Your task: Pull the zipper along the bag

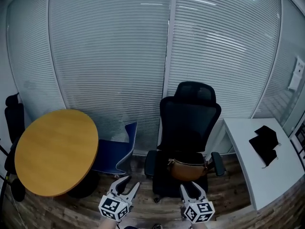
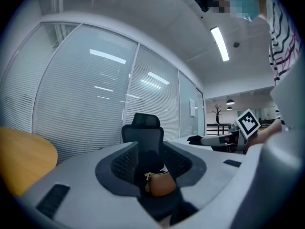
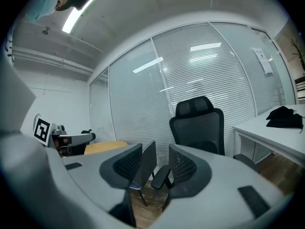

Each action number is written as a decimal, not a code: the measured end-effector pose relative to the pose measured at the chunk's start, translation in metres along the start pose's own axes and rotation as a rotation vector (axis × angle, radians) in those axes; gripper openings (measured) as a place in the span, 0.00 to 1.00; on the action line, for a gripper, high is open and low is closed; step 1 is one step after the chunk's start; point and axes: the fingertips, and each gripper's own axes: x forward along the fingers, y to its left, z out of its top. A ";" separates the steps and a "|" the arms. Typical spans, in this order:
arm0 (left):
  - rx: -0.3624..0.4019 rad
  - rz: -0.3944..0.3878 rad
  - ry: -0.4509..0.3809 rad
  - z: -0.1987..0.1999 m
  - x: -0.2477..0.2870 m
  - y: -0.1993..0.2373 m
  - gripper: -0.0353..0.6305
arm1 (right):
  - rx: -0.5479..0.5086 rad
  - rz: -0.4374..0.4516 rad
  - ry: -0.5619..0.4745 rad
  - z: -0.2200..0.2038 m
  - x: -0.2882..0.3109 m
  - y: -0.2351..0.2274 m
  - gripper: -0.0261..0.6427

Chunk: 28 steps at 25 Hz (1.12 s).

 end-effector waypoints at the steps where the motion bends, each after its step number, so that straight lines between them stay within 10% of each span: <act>1: -0.003 0.006 0.000 -0.003 0.005 -0.002 0.26 | -0.008 0.008 0.005 0.000 0.002 -0.005 0.29; 28: -0.083 -0.153 0.155 -0.036 0.178 0.096 0.26 | 0.013 -0.171 0.176 -0.037 0.144 -0.075 0.29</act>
